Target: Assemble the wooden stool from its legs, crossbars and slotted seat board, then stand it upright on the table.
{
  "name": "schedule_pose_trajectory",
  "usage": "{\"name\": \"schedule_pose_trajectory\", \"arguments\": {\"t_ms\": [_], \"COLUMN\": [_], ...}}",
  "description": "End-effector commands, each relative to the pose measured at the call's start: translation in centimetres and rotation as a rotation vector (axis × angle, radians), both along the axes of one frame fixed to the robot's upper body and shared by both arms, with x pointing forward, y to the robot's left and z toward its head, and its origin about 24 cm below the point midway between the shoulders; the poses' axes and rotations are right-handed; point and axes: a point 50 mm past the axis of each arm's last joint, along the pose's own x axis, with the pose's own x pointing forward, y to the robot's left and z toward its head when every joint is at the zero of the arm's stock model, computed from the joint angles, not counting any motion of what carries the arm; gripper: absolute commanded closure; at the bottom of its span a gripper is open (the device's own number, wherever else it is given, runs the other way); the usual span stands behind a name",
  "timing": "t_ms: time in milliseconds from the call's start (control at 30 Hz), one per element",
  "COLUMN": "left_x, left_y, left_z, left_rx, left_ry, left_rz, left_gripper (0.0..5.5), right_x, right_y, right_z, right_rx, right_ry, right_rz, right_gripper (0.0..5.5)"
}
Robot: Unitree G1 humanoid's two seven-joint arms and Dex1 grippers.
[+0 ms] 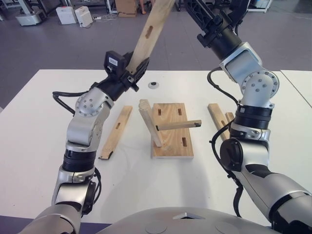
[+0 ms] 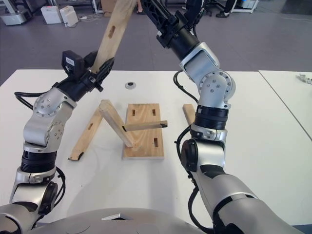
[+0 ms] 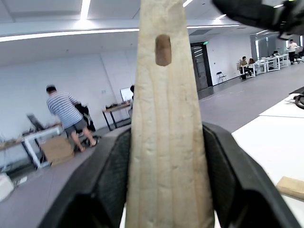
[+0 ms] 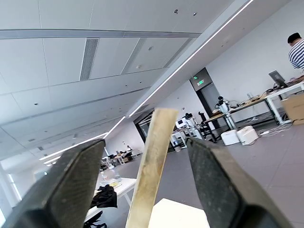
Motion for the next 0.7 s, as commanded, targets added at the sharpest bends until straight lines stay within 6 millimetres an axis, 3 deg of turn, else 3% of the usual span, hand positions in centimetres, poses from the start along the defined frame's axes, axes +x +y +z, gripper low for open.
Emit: {"name": "schedule_pose_trajectory", "arguments": {"t_ms": [33, 200, 467, 667, 700], "left_x": [0.0, -0.1, -0.4, -0.4, -0.2], "left_y": [-1.1, -1.5, -1.5, -1.9, -1.7], "left_z": [0.5, 0.3, 0.3, 0.2, -0.1], "left_rx": [0.019, 0.106, 0.204, 0.221, 0.225], "left_ry": [-0.077, -0.147, -0.214, -0.22, -0.207], "left_rz": [-0.052, -0.103, -0.13, -0.129, -0.103], "left_gripper": [3.42, 3.42, 3.42, 3.42, 3.06], "right_x": [0.2, 0.2, -1.3, -1.7, -1.9], "right_y": [0.2, 0.1, -1.8, -3.8, -4.9], "right_z": [1.6, 1.8, 0.3, -0.9, -1.5], "right_rx": [0.025, 0.041, 0.027, 0.022, 0.034], "right_ry": [-0.001, 0.032, 0.1, 0.115, 0.125], "right_rz": [0.031, 0.066, 0.098, 0.0, -0.056], "right_gripper": [2.32, 2.32, 3.65, 4.49, 4.49]}}
